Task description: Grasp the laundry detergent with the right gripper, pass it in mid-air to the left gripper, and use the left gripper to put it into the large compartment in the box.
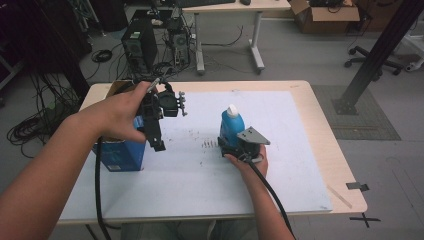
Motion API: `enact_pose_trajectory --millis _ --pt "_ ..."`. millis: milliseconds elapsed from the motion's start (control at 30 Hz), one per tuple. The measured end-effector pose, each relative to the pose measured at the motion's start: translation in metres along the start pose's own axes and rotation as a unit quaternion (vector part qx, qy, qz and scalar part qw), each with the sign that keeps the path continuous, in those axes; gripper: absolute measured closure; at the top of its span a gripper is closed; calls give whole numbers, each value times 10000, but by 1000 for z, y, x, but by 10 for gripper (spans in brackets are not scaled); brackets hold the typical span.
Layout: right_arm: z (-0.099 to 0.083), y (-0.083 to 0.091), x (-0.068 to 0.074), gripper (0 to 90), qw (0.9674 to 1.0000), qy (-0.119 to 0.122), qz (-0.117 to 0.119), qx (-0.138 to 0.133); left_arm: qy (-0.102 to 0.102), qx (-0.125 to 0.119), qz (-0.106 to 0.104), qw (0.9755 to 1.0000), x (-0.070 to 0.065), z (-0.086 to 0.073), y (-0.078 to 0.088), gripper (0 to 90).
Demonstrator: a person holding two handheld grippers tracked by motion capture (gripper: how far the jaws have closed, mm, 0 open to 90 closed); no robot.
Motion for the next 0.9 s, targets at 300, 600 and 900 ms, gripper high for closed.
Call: enact_pose_trajectory --millis 300,600,900 --pt "1 1 -2 253 10000 55 -82 -12 -13 -6 1 10000 0 1 0 2" --pt "-1 0 -3 301 9999 58 -123 7 2 -18 4 10000 -1 1 -1 2" --pt "-1 0 0 393 10000 86 -46 -7 -18 8 10 10000 -1 1 0 2"
Point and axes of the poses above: each handheld gripper's, and its own axes: y roughly backward along the jaws, z roughly out of its top, x roughly to its left, the point moved 9 cm from there along -y, roughly forward along the jaws, and after that the axes turned 5 degrees about -z, right-handed, at the moved point
